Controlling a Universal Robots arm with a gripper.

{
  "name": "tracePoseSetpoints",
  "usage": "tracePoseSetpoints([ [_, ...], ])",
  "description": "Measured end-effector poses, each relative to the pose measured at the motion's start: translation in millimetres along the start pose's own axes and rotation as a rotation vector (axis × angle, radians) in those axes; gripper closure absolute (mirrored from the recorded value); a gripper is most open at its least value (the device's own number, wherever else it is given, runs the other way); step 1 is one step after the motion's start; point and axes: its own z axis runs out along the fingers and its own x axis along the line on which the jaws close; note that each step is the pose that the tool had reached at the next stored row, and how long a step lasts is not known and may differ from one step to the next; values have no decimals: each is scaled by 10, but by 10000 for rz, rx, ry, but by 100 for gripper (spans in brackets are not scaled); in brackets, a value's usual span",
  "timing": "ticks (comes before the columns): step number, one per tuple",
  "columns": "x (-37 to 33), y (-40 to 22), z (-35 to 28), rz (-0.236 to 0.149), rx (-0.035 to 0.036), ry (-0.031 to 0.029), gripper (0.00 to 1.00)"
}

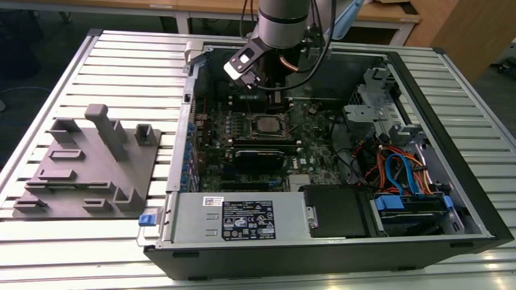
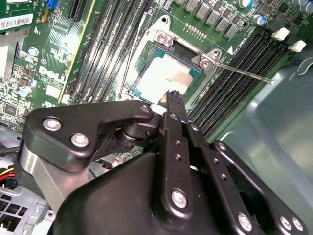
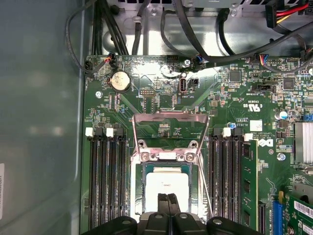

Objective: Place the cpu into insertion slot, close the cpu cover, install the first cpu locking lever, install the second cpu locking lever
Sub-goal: 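Close the cpu cover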

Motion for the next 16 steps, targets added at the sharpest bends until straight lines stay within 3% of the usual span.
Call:
tracePoseSetpoints([
  [9, 0, 1, -2, -1, 2, 0, 90],
  [13, 0, 34, -1, 1, 110, -1, 90],
  [16, 0, 34, -1, 3, 119, -2, 90],
])
